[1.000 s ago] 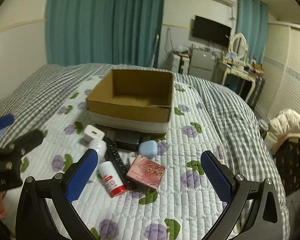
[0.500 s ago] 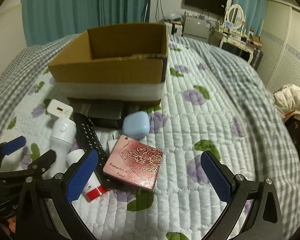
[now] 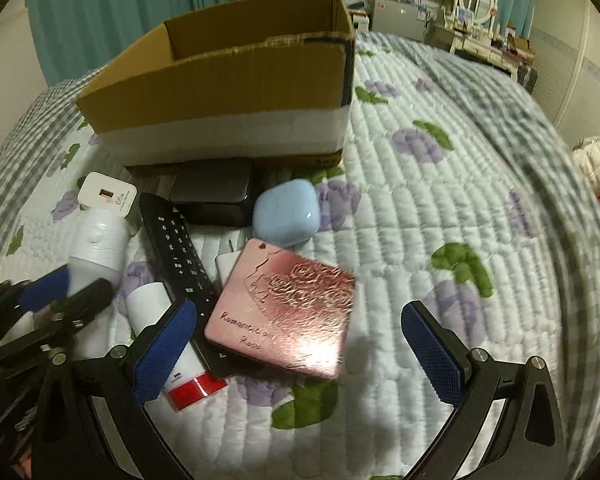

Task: Organize rigid objects
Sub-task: 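Grasp the white cylindrical bottle with the left gripper while the right gripper grasps the pink Romantic Rose tin, then carry both items over the cardboard box and open both grippers to drop them in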

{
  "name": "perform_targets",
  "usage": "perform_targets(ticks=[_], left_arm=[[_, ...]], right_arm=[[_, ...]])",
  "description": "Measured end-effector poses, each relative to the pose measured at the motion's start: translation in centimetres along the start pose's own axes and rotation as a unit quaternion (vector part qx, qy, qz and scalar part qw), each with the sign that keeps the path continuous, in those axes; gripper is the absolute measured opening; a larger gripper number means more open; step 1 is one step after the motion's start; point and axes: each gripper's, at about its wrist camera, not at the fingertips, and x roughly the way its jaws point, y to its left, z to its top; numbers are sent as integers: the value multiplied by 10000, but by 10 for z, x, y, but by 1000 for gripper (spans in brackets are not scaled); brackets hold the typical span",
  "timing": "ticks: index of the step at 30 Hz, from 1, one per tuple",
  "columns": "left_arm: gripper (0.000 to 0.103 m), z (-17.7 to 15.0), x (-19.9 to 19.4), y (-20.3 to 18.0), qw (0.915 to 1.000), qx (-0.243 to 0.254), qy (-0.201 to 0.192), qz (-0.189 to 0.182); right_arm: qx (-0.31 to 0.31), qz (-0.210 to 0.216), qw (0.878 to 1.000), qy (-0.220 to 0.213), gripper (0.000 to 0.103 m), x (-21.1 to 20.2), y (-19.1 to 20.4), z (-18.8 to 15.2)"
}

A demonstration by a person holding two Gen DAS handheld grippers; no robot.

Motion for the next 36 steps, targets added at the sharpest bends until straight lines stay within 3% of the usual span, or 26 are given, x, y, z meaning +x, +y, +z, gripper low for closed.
perform_targets(ticks=[4, 6, 8, 19, 25, 36], left_arm=[[39, 3, -2, 13, 9998, 16, 76, 174], [39, 4, -2, 17, 9998, -56, 86, 151], [39, 3, -1, 20, 9998, -89, 97, 121], [39, 5, -7, 15, 9997, -179, 114, 86], [39, 20, -33, 9, 9998, -160, -67, 35], [39, 94, -89, -7, 9980, 138, -613, -73]], right_arm=[[139, 181, 9997, 77, 97, 12, 1, 4], [231, 227, 9993, 163, 90, 19, 0, 5], [277, 255, 9991, 191, 76, 21, 0, 5], [-86, -2, 9999, -91, 73, -4, 9, -2], [-182, -16, 9994, -281, 72, -30, 11, -1], [-518, -35, 9926, -1099, 72, -103, 22, 66]])
